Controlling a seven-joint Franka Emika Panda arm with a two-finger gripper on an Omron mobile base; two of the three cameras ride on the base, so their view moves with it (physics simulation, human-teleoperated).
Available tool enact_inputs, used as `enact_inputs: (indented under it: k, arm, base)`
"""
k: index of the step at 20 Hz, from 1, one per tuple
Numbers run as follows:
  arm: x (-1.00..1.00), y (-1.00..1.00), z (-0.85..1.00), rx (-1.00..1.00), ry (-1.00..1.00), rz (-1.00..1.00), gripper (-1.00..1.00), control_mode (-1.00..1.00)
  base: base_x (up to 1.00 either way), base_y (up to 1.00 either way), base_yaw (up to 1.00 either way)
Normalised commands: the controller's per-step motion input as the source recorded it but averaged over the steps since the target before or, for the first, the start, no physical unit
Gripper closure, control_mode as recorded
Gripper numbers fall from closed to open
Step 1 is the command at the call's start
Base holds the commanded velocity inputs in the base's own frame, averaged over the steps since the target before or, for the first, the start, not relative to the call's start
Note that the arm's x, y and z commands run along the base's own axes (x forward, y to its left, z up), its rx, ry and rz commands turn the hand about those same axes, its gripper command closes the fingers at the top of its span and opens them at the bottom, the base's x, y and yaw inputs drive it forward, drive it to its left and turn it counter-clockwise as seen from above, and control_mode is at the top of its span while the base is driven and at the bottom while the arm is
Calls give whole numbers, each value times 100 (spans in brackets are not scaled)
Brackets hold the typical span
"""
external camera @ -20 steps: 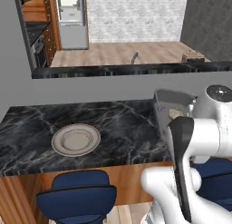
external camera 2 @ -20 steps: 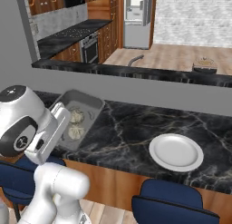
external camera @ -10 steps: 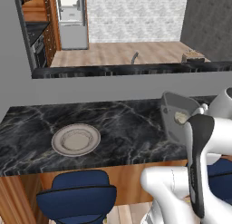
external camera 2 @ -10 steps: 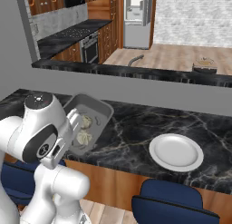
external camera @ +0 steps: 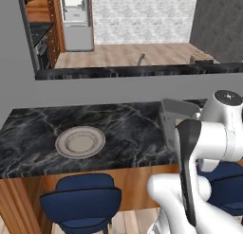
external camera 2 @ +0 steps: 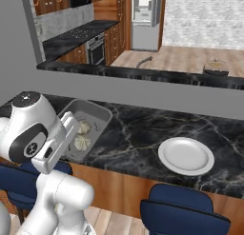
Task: Place two dumplings into each of the tupperware containers and then place the containers in the fridge.
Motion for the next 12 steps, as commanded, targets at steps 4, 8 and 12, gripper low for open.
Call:
enact_inputs:
  k: [4,8,12]
  arm:
    - [0,0,0,0,0,0,100,100]
    - [0,0,0,0,0,0,100,100]
    - [0,0,0,0,0,0,100,100]
  base:
    - [-71,-26,7]
    - [-86,-44,5]
    - [-85,-69,0]
